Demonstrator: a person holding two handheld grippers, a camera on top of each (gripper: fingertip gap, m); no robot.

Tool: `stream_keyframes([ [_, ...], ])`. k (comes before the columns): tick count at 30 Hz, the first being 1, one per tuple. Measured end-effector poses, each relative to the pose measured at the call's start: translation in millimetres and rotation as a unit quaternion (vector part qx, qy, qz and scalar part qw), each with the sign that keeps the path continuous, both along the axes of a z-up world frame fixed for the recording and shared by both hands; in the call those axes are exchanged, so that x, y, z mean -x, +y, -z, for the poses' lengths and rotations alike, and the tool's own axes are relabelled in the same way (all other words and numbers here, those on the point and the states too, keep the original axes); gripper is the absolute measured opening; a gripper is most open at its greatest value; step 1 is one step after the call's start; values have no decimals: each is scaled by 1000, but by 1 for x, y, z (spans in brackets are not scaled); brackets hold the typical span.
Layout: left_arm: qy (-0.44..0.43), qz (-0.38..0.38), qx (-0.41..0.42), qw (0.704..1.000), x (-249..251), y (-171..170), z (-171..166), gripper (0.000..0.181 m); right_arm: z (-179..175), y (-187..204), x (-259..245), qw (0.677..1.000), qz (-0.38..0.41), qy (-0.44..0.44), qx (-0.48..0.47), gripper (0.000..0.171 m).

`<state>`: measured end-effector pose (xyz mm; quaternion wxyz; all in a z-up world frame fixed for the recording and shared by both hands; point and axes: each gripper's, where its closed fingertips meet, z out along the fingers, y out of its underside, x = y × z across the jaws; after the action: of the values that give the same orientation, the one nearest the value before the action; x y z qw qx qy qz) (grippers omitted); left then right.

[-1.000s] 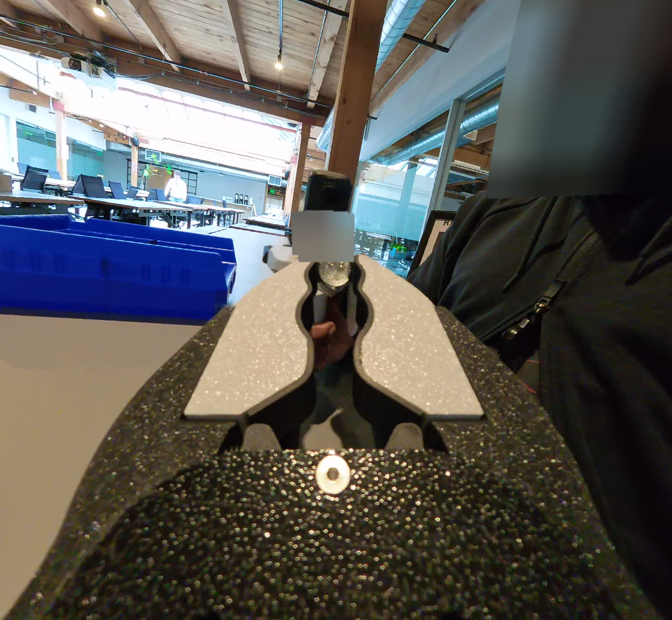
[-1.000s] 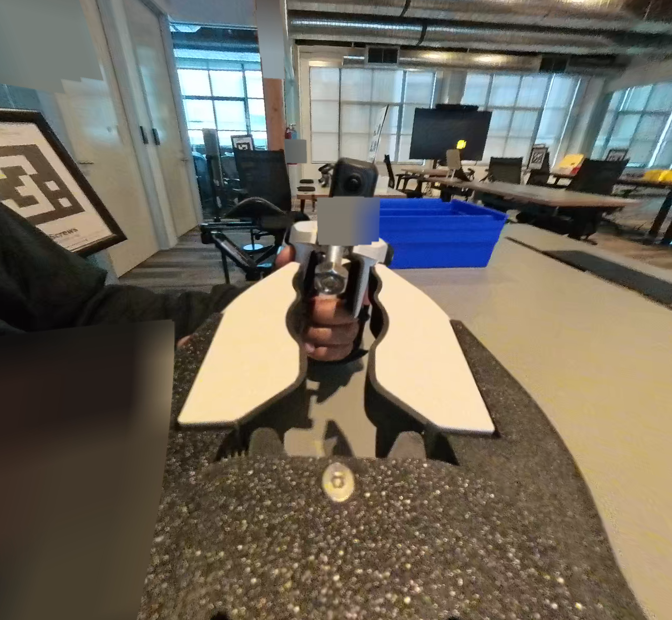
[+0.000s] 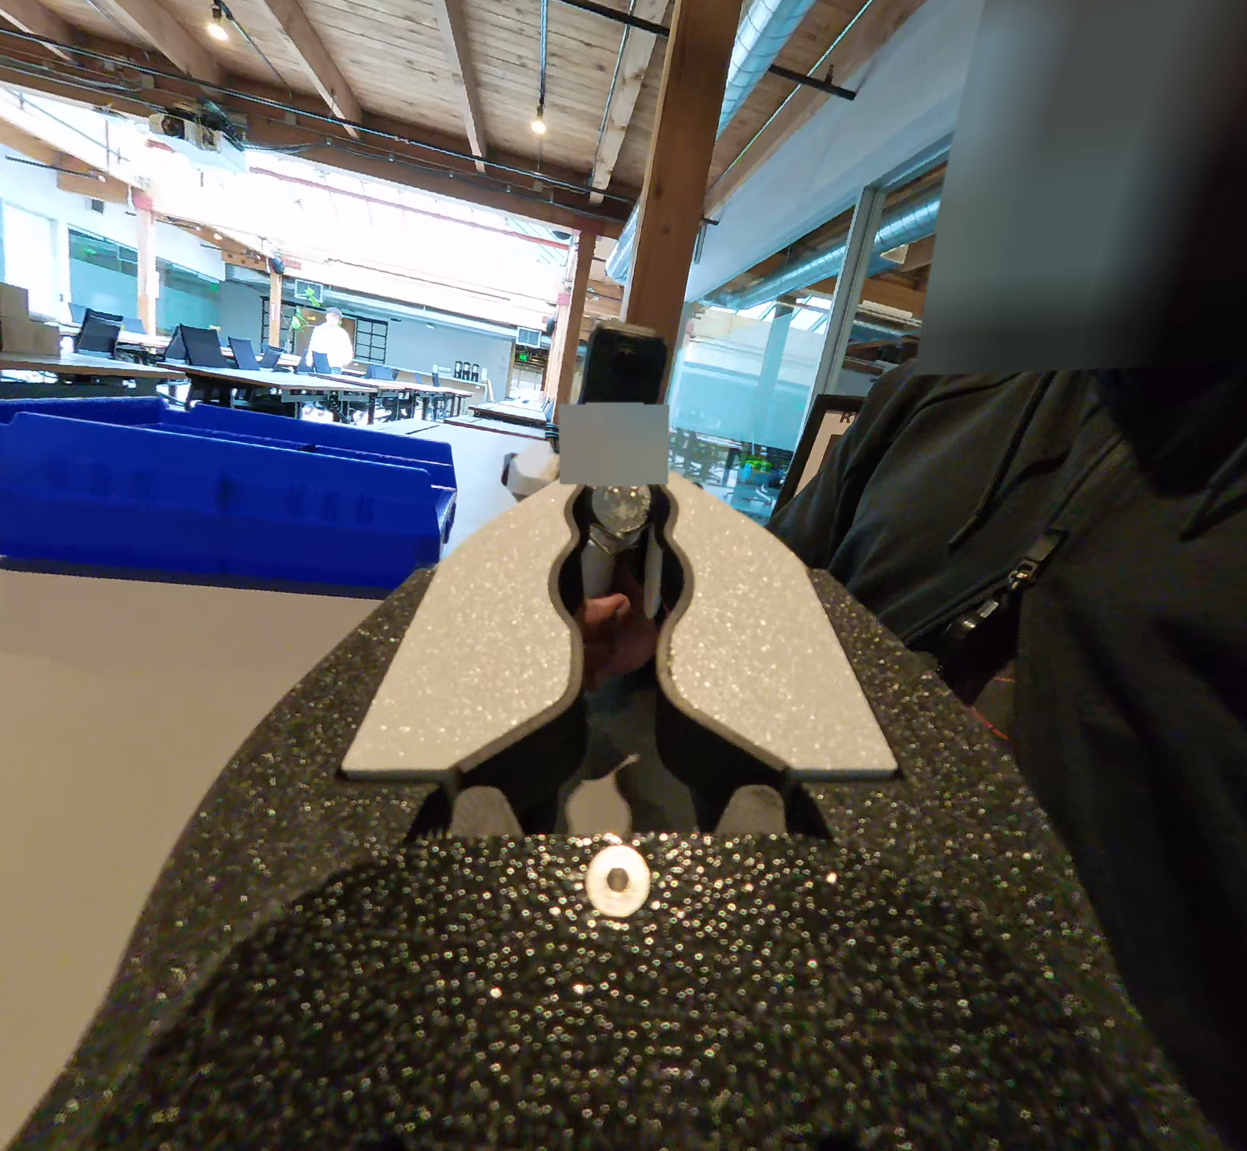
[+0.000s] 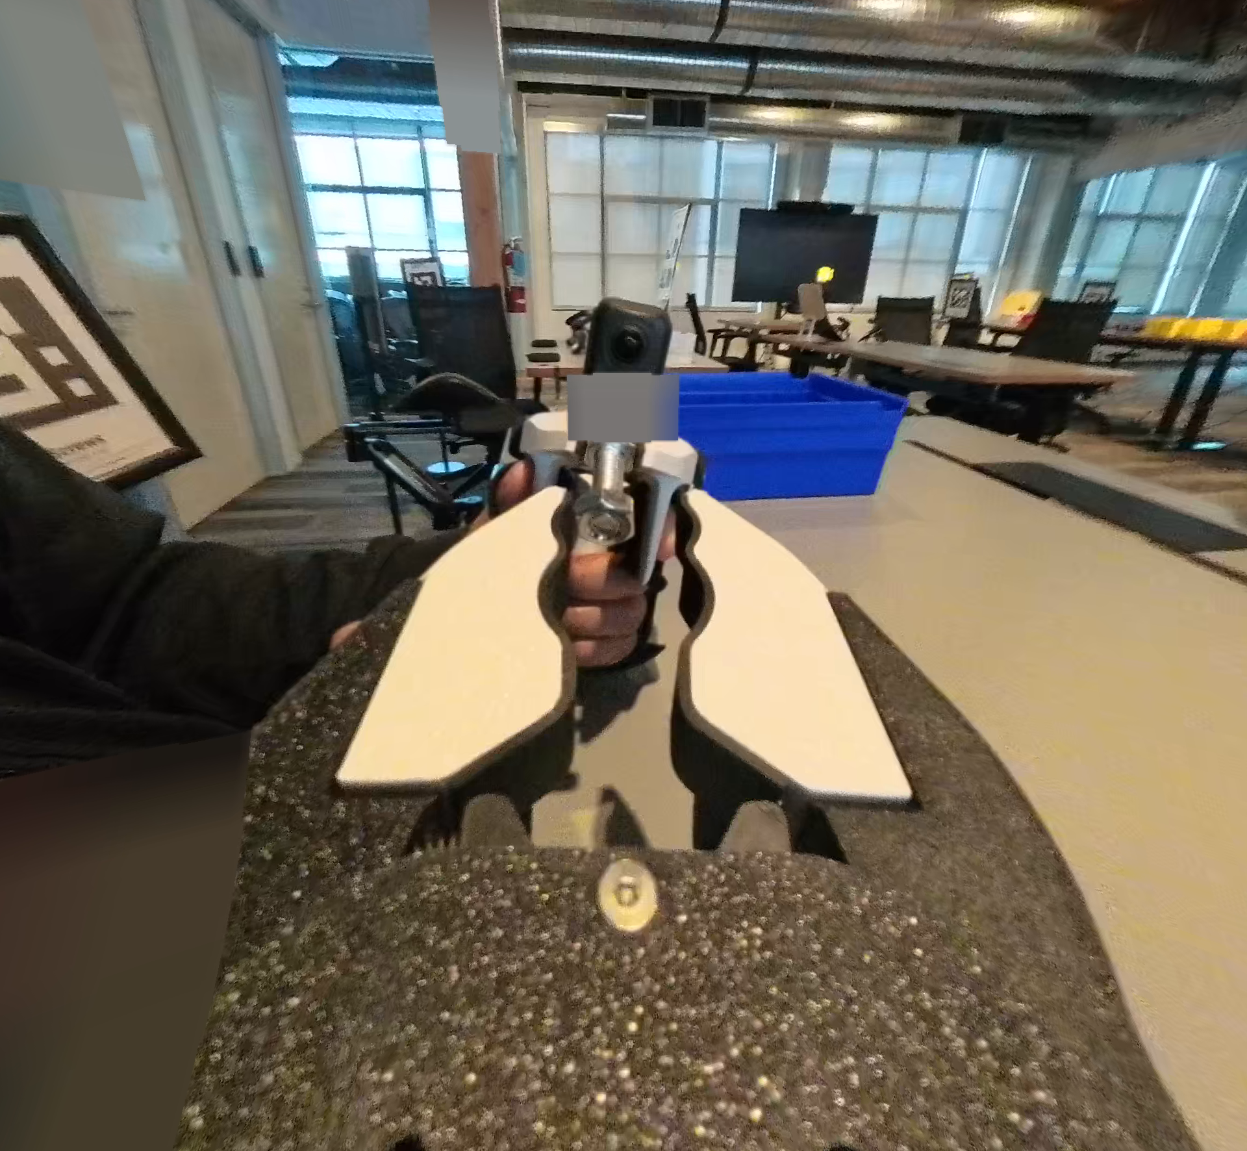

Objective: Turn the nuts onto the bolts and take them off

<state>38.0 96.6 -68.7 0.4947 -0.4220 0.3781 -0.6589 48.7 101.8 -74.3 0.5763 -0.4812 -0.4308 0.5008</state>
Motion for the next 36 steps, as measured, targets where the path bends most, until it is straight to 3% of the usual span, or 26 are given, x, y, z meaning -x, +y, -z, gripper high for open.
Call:
stream_keyframes([
  [9,5,2,-1,1000,-2,-2,2,17,11,-6,9,999,-8,-37,-13,24],
  [14,5,1,9,1000,-1,0,3,17,12,-3,10,987,63,-68,-131,17],
  [16,3,4,20,1000,-1,1,3,17,13,-1,11,957,128,-97,-242,18],
  [19,3,5,32,999,0,3,5,17,13,3,10,862,236,-153,-421,17],
  [21,-3,5,30,1000,1,3,3,17,13,2,11,839,260,-159,-452,19],
  [25,-18,-2,28,999,6,4,-1,17,6,1,8,892,229,-119,-372,32],
  [30,-21,-14,11,1000,7,3,-3,17,1,-2,7,980,101,-48,-164,32],
  [36,-20,-25,-12,999,6,0,-6,17,1,-4,7,1000,-13,-5,9,34],
])
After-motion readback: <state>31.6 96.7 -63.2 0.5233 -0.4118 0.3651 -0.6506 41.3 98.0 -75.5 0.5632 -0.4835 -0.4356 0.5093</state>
